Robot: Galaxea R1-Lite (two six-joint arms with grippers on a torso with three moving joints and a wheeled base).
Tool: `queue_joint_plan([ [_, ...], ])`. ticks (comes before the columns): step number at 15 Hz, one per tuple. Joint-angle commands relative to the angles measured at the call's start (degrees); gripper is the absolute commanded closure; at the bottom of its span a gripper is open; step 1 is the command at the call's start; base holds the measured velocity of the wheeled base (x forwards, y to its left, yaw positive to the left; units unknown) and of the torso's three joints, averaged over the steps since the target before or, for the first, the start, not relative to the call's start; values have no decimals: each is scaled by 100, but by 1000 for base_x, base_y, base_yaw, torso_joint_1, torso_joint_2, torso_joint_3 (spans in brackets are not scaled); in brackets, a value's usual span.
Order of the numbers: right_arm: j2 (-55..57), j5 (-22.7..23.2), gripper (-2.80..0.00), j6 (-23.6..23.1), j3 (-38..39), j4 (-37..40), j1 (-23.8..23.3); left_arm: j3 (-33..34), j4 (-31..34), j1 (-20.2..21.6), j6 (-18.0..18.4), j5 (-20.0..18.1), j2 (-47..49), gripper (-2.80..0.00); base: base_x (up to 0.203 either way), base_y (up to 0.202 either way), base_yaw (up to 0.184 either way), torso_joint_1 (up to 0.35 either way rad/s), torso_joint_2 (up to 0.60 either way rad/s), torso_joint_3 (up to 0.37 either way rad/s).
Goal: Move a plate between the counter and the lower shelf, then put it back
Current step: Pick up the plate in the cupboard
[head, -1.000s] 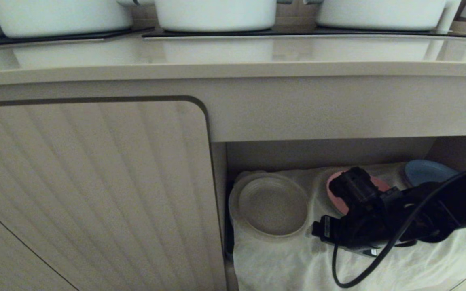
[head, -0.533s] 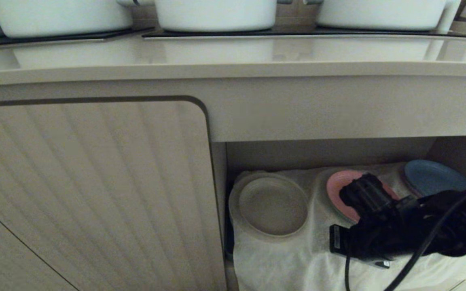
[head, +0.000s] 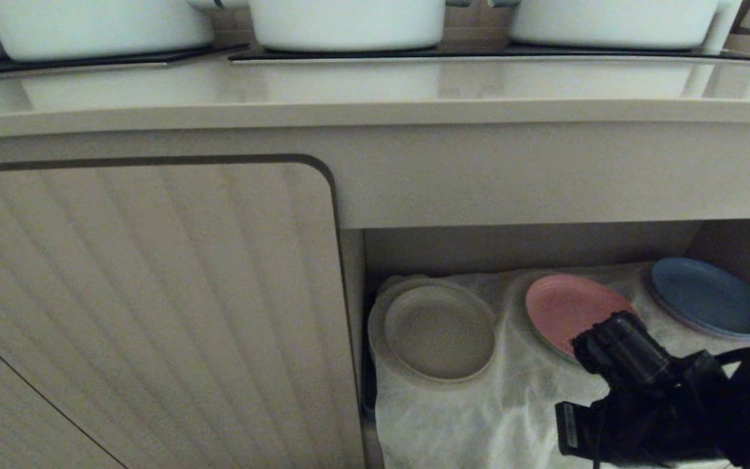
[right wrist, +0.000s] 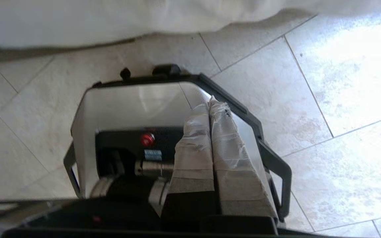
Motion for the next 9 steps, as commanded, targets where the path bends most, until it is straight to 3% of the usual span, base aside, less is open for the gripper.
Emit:
queue_joint_plan([
  [1,-336,-11,0,14,211,9,50,0,-1,0,-3,2,-2,0,0,0,0,0,0,0],
  [5,-708,-29,0,-386,682,-16,42,0,-1,0,-3,2,-2,0,0,0,0,0,0,0],
  [9,-1072,-59,0,-404,935,-70,-2,0,-1,0,-3,2,-2,0,0,0,0,0,0,0],
])
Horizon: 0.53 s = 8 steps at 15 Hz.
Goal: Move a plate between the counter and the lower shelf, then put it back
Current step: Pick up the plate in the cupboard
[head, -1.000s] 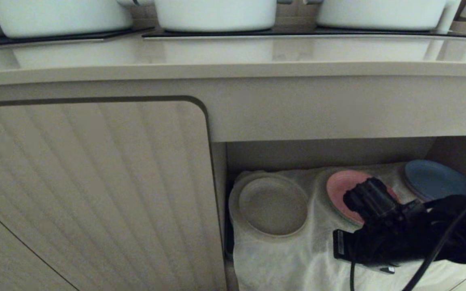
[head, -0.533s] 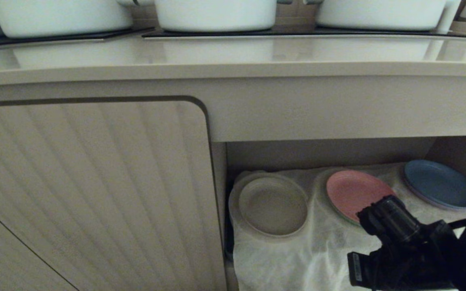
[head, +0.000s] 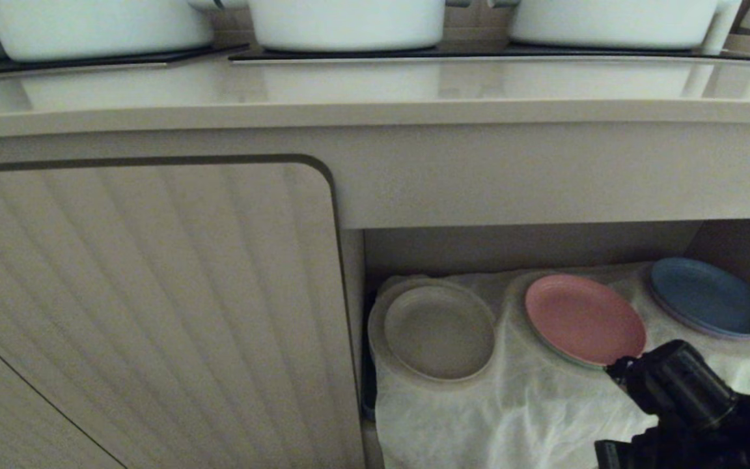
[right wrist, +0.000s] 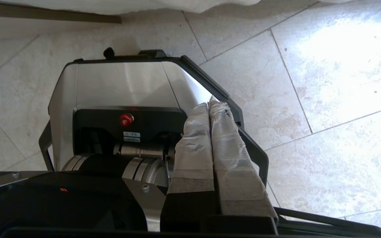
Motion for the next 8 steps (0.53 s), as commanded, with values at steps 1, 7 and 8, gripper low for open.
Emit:
queue_joint_plan([
  [1,-296,-48,0,20,88,-18,-43,0,-1,0,-6,4,-2,0,0,0,0,0,0,0],
  [7,-886,-414,0,-344,120,-966,-888,0,-1,0,-6,4,-2,0,0,0,0,0,0,0],
  [8,-1065,-421,0,-668,208,-1073,-1157,0,-1,0,-6,4,-2,0,0,0,0,0,0,0],
])
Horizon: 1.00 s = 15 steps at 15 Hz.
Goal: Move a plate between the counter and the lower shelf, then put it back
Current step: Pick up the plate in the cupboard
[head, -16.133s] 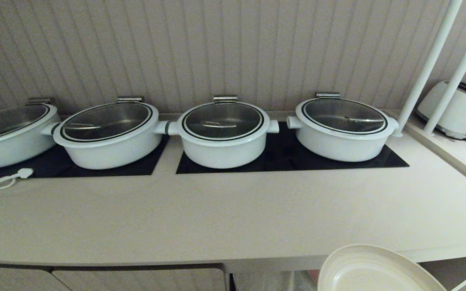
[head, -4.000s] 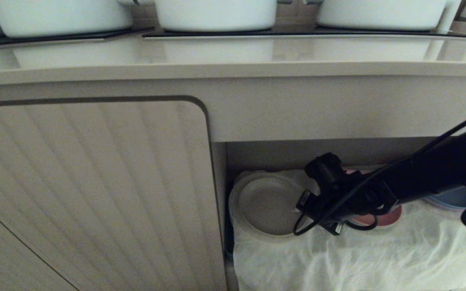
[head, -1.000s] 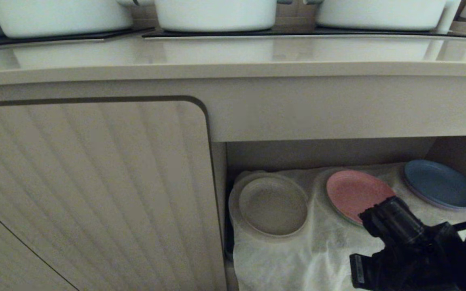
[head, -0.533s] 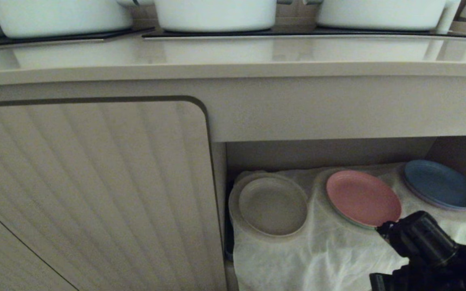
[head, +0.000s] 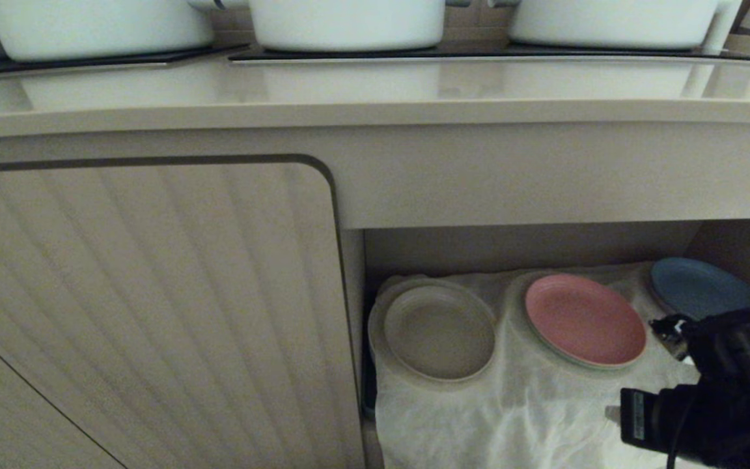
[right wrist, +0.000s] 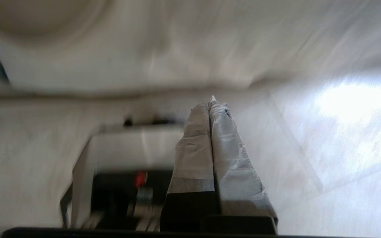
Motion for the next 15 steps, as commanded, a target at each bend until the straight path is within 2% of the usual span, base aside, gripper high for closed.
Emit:
queue_joint_plan([
  [1,-548,-1,0,-693,232,-275,-664,0,-1,0,-4,4,-2,0,0,0,0,0,0,0],
  [2,-764,9,0,-1045,479,-572,-946,0,-1,0,-4,4,-2,0,0,0,0,0,0,0],
  [4,-1280,28,0,-1441,902,-1082,-1185,0,-1,0,-4,4,-2,0,0,0,0,0,0,0],
  [8,-2607,44,0,-2489,1694,-1298,-1573,0,-1,0,-4,4,-2,0,0,0,0,0,0,0],
  [11,-3625,46,0,-2965,2199,-1310,-1971,0,-1,0,-4,4,-2,0,0,0,0,0,0,0],
  [15,-5127,160,0,-3196,2395,-858,-2169,0,-1,0,-4,4,-2,0,0,0,0,0,0,0],
])
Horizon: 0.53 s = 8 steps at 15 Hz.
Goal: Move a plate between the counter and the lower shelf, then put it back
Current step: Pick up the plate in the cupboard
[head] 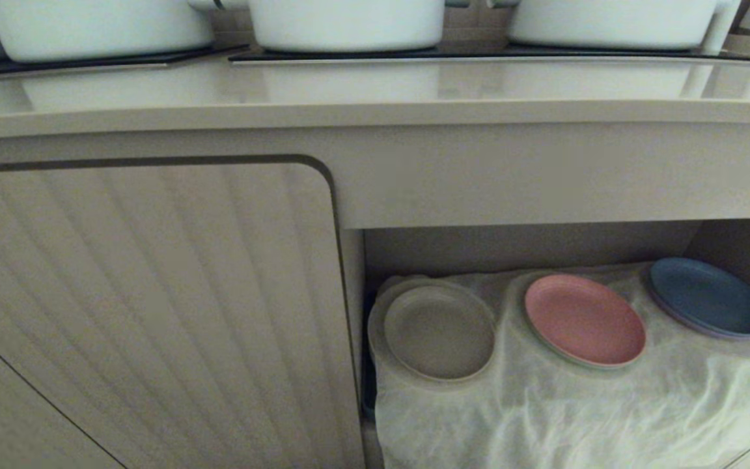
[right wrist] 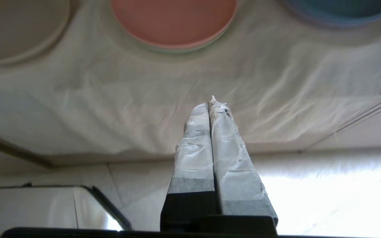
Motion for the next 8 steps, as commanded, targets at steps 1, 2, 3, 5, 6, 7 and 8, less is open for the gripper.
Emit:
queue_joint_plan([
  [1,-1393,85,0,-72,68,361,-56,0,-1,0,-6,2,-2,0,0,0,0,0,0,0],
  [2,-1837,123,0,-125,75,618,-52,0,-1,0,-6,2,-2,0,0,0,0,0,0,0],
  [3,-2238,157,0,-166,80,878,-35,0,-1,0,-6,2,-2,0,0,0,0,0,0,0],
  [5,-2733,253,0,-197,84,1409,-34,0,-1,0,-6,2,-2,0,0,0,0,0,0,0],
  [6,-2977,316,0,-182,83,1545,-96,0,-1,0,-6,2,-2,0,0,0,0,0,0,0],
  [7,-3297,404,0,-174,69,1733,-163,0,-1,0,-6,2,-2,0,0,0,0,0,0,0],
  [8,-3593,488,0,-174,51,1866,-202,0,-1,0,-6,2,-2,0,0,0,0,0,0,0],
])
